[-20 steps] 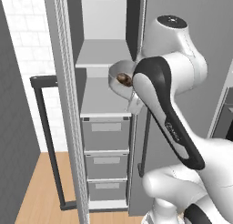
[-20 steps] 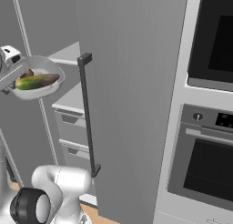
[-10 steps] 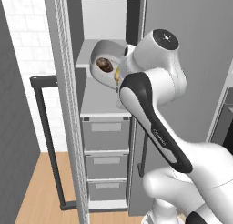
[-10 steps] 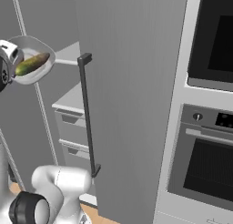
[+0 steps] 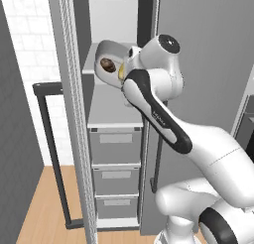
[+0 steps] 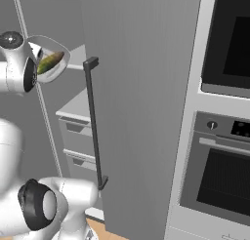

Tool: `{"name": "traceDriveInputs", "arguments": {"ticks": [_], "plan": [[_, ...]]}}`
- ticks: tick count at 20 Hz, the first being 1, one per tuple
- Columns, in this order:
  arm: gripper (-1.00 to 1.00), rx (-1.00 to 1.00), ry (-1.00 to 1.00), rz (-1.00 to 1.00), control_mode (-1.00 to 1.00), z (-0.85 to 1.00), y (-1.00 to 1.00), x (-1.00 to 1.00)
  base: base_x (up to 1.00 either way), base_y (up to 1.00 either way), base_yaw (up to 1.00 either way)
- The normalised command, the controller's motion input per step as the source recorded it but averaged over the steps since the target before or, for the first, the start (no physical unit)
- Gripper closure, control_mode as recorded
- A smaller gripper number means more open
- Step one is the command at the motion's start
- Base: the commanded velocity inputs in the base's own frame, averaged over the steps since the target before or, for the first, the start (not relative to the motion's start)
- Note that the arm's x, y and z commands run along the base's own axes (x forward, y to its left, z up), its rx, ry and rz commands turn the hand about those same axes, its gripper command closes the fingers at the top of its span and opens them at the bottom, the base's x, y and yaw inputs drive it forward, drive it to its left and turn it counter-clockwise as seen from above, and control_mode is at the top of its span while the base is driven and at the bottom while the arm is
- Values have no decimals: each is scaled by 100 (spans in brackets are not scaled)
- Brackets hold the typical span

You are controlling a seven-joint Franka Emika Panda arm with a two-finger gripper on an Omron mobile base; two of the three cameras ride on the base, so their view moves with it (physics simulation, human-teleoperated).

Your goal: Take the meat container that has the steak and place it on the second highest rack of the freezer. Then take the vegetable container that has the cucumber and mushroom and place it on the highest rack of the freezer.

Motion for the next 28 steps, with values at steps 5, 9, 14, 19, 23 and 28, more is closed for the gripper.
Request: {"name": "traceDriveInputs", "arguments": {"ticks": [5, 9, 14, 19, 23, 28], "plan": [[100, -15, 0, 0, -100, 0, 0, 80, 0, 0, 0], [100, -15, 0, 0, -100, 0, -2, 71, 0, 0, 0], [100, -13, 0, 0, -100, 0, -4, 79, 0, 0, 0], [100, -2, 0, 0, -100, 0, -17, 59, 0, 0, 0], [100, 0, 0, 0, -100, 0, -4, 74, 0, 0, 0], [100, -1, 0, 0, -100, 0, 0, 77, 0, 0, 0]]}}
